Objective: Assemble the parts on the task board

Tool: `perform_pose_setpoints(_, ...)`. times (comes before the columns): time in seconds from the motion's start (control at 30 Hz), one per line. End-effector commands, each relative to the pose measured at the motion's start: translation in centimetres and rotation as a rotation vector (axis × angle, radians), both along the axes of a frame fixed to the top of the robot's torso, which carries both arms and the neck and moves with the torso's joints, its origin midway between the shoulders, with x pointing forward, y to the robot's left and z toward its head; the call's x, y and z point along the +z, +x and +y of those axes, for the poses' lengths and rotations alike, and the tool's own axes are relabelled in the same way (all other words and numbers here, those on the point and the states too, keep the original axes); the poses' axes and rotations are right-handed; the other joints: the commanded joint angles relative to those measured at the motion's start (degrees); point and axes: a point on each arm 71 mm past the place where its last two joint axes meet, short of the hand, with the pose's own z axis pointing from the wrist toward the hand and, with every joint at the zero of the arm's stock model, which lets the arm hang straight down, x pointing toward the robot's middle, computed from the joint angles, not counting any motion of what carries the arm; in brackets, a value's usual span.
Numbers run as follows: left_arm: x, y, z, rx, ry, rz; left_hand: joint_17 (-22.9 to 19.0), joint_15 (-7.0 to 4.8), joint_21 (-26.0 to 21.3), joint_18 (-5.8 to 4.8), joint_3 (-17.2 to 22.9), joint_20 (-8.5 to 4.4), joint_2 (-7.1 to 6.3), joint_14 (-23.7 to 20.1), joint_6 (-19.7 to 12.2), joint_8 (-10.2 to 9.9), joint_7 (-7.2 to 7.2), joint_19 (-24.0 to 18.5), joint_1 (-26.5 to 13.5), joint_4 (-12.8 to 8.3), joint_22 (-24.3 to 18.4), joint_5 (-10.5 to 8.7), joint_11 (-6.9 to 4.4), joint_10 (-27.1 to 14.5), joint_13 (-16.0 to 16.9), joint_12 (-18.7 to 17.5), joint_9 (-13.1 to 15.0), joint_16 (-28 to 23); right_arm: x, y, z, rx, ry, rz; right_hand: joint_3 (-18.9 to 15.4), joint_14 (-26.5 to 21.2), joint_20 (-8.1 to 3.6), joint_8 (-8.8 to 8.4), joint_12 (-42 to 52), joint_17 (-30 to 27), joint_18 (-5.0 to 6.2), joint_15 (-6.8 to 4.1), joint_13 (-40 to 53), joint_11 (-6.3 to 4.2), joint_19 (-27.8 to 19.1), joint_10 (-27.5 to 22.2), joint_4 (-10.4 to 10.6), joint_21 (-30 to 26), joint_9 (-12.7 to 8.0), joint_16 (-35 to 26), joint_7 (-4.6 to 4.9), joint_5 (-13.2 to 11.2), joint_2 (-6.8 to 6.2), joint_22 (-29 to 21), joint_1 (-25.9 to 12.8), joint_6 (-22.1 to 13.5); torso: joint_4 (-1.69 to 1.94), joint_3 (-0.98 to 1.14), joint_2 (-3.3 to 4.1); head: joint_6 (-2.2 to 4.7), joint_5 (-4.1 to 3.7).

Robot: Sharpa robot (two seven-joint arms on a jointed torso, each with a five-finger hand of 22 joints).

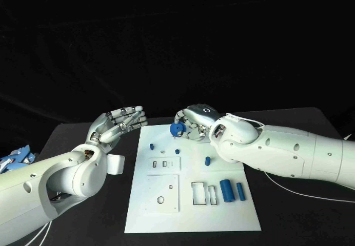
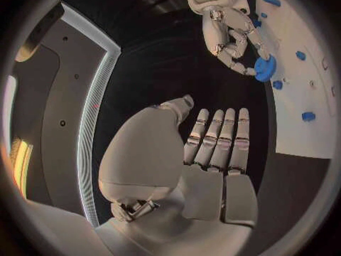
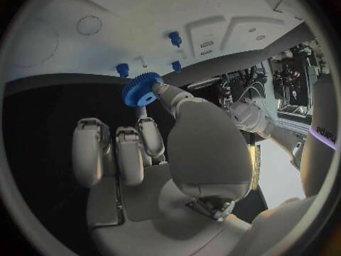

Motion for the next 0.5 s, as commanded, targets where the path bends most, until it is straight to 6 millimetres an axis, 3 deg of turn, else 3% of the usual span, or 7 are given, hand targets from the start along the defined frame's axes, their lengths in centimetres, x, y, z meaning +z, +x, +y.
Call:
perform_pose_setpoints(0.03, 0.1, -0.1, -0.3, -0.021, -0.012, -0.008, -0.1, 0.13, -0.2, 0.08, 0.1, 0.11, -0.51, -0.4, -0.2, -0.3, 4.30, -0.3, -0.1, -0.3, 0.0, -0.10, -0.01, 0.0, 0.0, -0.3, -0.1, -0.3, -0.7, 0.2, 0.4, -0.008, -0.027, 0.016, 0.5, 4.8, -0.13, 0.76, 0.1, 9.1, -0.44, -0.38, 0.1, -0.06, 0.2, 0.5, 0.0, 0.1, 0.7, 0.3, -1.57, -0.1, -0.06, 3.2, -0.6, 1.9, 0.12, 0.01, 0.04, 0.13, 0.02)
perform_pose_setpoints(0.37, 0.1, 0.0, -0.4, -0.022, -0.012, -0.008, -0.1, 0.13, -0.2, 0.08, 0.1, 0.11, -0.51, -0.4, -0.2, -0.3, 4.30, -0.3, -0.1, -0.3, 0.0, -0.10, -0.01, 0.0, 0.0, -0.3, -0.1, -0.3, -1.7, 0.8, 1.7, -0.013, -0.029, 0.039, 0.8, 4.8, -0.15, 0.54, 0.1, 9.3, -0.44, -0.36, 0.0, -0.01, 0.2, 0.4, 0.0, 0.1, 0.7, 0.4, -1.49, -0.1, -0.16, 3.2, -0.8, 1.7, 0.22, -0.03, 0.07, -0.57, 0.86)
perform_pose_setpoints(0.5, 0.1, 0.0, -0.4, -0.023, -0.012, -0.007, -0.1, 0.13, -0.2, 0.08, 0.1, 0.11, -0.51, -0.4, -0.2, -0.3, 4.30, -0.3, -0.1, -0.3, 0.0, -0.10, -0.01, 0.0, 0.0, -0.3, -0.1, -0.3, -1.9, 1.0, 2.0, -0.014, -0.038, 0.045, 0.8, 4.8, -0.15, 0.54, 0.1, 9.3, -0.44, -0.36, 0.0, -0.01, 0.2, 0.4, 0.0, 0.1, 0.7, 0.4, -1.49, -0.1, -0.16, 3.2, -0.8, 1.7, 0.30, -0.03, 0.07, -0.89, 0.84)
